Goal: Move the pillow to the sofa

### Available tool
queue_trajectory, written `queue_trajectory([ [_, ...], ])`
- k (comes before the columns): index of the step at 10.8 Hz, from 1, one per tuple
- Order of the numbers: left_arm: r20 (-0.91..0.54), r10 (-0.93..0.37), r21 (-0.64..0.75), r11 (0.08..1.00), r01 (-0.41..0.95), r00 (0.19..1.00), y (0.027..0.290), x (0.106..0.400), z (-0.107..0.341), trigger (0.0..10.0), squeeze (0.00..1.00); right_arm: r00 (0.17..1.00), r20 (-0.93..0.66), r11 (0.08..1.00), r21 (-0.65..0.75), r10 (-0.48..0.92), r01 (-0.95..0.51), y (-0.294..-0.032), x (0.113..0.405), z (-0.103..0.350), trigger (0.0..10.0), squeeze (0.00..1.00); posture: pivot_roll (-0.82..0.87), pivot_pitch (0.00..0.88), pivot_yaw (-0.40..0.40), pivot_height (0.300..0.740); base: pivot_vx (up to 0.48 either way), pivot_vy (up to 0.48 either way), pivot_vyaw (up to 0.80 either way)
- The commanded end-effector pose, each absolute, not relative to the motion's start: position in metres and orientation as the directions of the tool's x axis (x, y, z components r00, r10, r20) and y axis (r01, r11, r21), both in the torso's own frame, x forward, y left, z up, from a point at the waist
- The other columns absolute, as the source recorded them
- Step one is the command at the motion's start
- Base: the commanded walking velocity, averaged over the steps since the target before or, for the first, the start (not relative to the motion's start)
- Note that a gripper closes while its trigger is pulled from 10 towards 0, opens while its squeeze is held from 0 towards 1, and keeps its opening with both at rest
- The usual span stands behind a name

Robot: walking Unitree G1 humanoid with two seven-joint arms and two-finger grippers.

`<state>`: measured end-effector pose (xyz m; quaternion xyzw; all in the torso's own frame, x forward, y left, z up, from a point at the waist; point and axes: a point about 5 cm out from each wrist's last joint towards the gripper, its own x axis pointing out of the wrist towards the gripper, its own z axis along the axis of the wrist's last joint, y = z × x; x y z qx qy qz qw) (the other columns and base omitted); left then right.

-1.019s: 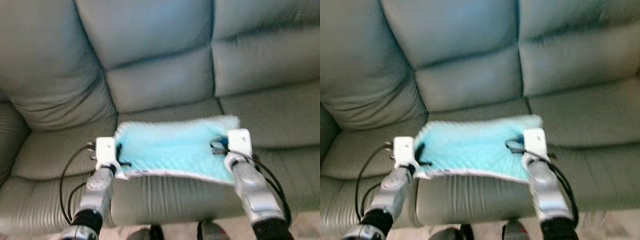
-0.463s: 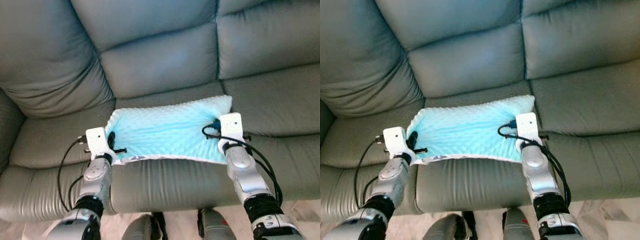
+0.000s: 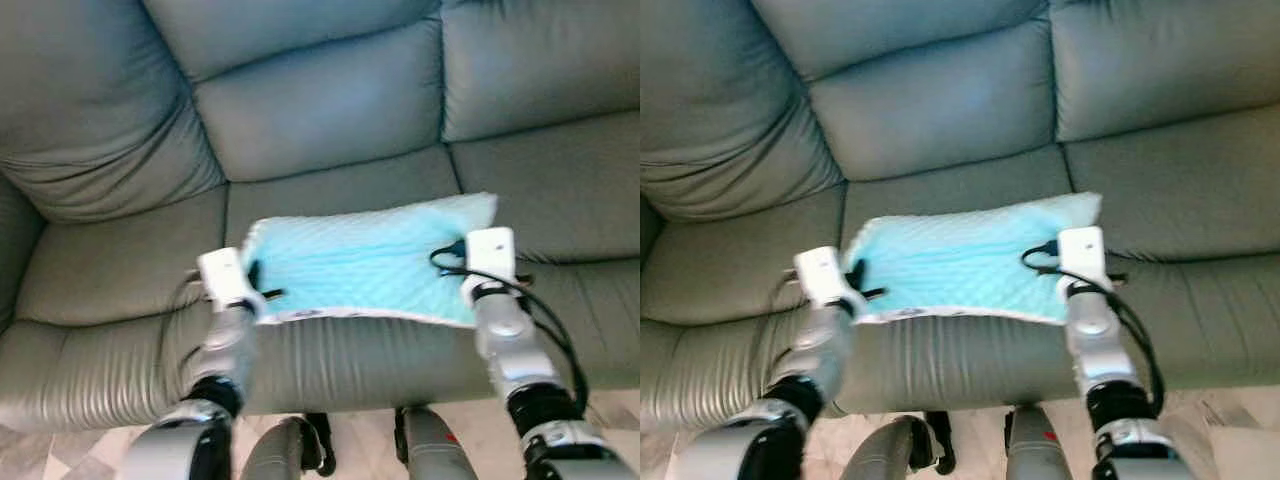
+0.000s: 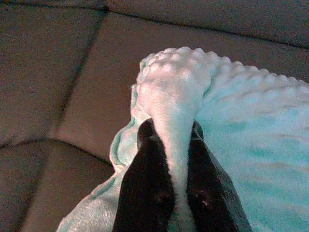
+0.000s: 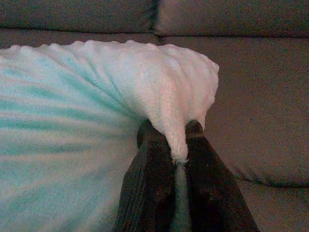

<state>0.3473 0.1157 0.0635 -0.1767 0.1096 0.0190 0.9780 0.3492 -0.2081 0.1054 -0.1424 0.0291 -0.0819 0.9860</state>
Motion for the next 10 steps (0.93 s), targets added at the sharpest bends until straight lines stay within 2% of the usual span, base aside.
queue_trajectory([
  [1, -0.263, 0.036, -0.334, 0.934, -0.127, 0.964, 0.126, 0.34, 0.051, 10.0, 0.0, 0.982, -0.063, 0.948, -0.277, -0.179, 0.156, -0.208, 0.345, 0.095, 10.0, 0.0, -0.17, 0.423, 0.251, 0.74, 0.0, 0.0, 0.0],
  [3, -0.263, 0.024, -0.343, 0.932, -0.117, 0.965, 0.124, 0.341, 0.053, 10.0, 0.0, 0.984, -0.062, 0.954, -0.26, -0.168, 0.147, -0.208, 0.345, 0.095, 10.0, 0.0, -0.17, 0.428, 0.254, 0.74, 0.0, 0.0, 0.0],
  [4, -0.26, 0.041, -0.356, 0.925, -0.135, 0.965, 0.129, 0.342, 0.053, 10.0, 0.93, 0.989, -0.05, 0.967, -0.224, -0.137, 0.123, -0.203, 0.346, 0.095, 10.0, 1.0, -0.17, 0.429, 0.254, 0.74, 0.0, 0.0, 0.0],
  [5, -0.26, 0.052, -0.347, 0.927, -0.144, 0.964, 0.132, 0.342, 0.053, 10.0, 1.0, 0.99, -0.047, 0.968, -0.223, -0.13, 0.117, -0.199, 0.346, 0.094, 10.0, 1.0, -0.16, 0.43, 0.253, 0.74, 0.0, 0.0, 0.0],
  [10, -0.283, 0.07, -0.333, 0.928, -0.166, 0.957, 0.133, 0.335, 0.044, 10.0, 1.0, 0.989, -0.041, 0.962, -0.241, -0.145, 0.131, -0.202, 0.344, 0.091, 10.0, 1.0, -0.16, 0.442, 0.255, 0.74, 0.0, 0.0, 0.0],
])
